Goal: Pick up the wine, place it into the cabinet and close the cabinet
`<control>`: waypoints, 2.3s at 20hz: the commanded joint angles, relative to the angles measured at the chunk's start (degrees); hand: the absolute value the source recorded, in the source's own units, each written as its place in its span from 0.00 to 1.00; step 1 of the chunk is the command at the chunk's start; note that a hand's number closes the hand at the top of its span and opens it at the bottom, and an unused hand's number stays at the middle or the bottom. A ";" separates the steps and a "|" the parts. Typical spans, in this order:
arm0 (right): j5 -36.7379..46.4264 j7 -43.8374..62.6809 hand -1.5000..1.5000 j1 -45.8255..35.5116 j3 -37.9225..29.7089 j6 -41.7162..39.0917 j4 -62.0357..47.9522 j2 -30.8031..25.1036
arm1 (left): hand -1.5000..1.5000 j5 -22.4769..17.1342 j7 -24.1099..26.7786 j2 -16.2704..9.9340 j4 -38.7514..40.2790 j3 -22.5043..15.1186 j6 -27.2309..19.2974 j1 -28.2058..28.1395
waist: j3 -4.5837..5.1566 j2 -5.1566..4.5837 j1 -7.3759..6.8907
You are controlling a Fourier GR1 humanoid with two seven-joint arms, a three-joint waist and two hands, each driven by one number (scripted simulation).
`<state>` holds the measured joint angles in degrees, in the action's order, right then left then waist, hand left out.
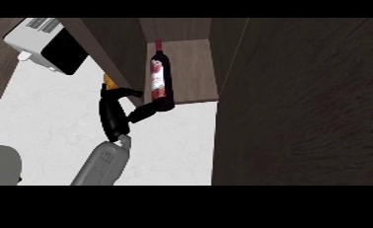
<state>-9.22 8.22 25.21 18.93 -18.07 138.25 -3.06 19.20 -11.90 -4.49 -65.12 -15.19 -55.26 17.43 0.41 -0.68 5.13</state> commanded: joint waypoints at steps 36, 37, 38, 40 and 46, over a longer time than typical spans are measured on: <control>-2.21 8.70 1.00 3.33 -4.57 3.21 11.81 -5.85 | 0.00 -34.42 22.94 -10.62 -37.79 -2.47 39.90 -17.54 | -0.38 0.77 -4.96; -1.69 6.29 1.00 3.85 -4.63 1.80 9.60 -6.20 | 0.00 -33.93 20.57 -9.74 -40.58 -4.88 39.83 -17.46 | -0.41 0.83 -4.91; 2.14 6.04 1.00 4.38 -0.49 0.77 8.25 -6.34 | 0.00 -36.24 26.40 -11.65 -38.58 -2.24 43.69 -20.10 | -0.36 0.83 -4.98; 2.68 7.26 1.00 5.27 -0.59 -2.23 11.32 -10.23 | 0.00 -35.78 21.42 -11.81 -42.28 -3.81 43.04 -19.06 | -0.40 0.97 -4.77; 4.25 6.28 1.00 5.15 -1.55 -4.98 11.53 -12.54 | 1.00 -43.44 26.79 -18.01 -43.39 3.19 54.07 -27.40 | -0.38 0.89 -4.97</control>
<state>-5.32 13.04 27.68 17.27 -21.60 142.42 -13.93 -19.98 13.11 -19.29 -107.16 -16.08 -6.84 -6.27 0.06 0.14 0.01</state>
